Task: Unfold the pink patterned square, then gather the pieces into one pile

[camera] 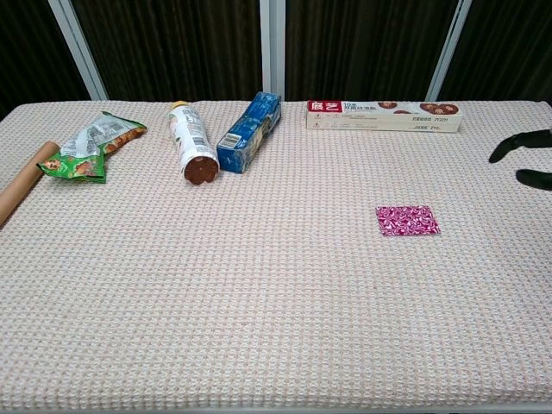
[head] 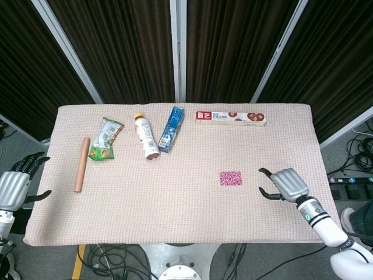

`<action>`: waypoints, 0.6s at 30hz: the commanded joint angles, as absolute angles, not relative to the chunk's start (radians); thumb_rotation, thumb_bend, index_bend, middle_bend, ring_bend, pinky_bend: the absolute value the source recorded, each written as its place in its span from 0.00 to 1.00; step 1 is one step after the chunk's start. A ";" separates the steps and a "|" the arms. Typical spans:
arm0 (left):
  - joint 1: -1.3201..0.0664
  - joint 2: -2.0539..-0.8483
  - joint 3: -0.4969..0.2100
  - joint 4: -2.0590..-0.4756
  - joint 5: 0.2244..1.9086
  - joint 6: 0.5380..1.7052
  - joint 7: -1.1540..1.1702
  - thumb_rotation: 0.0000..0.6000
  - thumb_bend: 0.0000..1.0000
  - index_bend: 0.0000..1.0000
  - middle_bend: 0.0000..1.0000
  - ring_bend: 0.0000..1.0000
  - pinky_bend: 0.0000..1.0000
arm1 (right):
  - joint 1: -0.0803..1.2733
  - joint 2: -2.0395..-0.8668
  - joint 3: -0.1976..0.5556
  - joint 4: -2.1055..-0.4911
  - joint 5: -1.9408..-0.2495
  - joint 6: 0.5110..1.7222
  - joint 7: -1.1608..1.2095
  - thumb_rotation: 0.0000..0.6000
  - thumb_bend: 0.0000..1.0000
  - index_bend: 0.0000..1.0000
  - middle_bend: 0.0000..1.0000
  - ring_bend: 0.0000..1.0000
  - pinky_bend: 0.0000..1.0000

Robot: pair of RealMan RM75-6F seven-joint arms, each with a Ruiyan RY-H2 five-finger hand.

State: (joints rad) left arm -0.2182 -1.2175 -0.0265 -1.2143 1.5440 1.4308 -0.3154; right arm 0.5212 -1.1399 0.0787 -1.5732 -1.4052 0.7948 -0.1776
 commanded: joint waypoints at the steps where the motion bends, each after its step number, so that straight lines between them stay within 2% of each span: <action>1: -0.217 -1.215 -0.025 -1.220 1.543 1.428 -0.320 1.00 0.02 0.23 0.23 0.16 0.26 | 0.543 -1.200 0.065 -1.543 -1.371 0.790 -0.267 0.17 0.47 0.17 1.00 0.96 0.97; 3: -0.217 -1.211 -0.026 -1.229 1.544 1.429 -0.321 1.00 0.03 0.23 0.23 0.16 0.26 | 0.547 -1.236 0.057 -1.519 -1.345 0.792 -0.327 0.39 0.51 0.15 1.00 0.97 0.97; 4: -0.218 -1.210 -0.026 -1.234 1.544 1.429 -0.321 1.00 0.03 0.23 0.23 0.16 0.26 | 0.549 -1.250 0.054 -1.511 -1.328 0.785 -0.345 0.46 0.53 0.15 1.00 0.98 0.97; 8: -0.218 -1.201 -0.026 -1.250 1.547 1.430 -0.321 1.00 0.05 0.23 0.23 0.16 0.26 | 0.570 -1.305 0.042 -1.474 -1.246 0.732 -0.395 0.62 0.56 0.13 1.00 0.99 0.98; 15: -0.211 -1.192 -0.027 -1.257 1.549 1.442 -0.320 1.00 0.05 0.23 0.23 0.16 0.26 | 0.602 -1.404 0.030 -1.400 -1.201 0.706 -0.416 0.66 0.57 0.13 1.00 1.00 1.00; 18: -0.208 -1.189 -0.028 -1.255 1.546 1.442 -0.324 1.00 0.05 0.23 0.23 0.17 0.26 | 0.610 -1.426 0.028 -1.391 -1.212 0.712 -0.408 0.67 0.61 0.13 1.00 1.00 1.00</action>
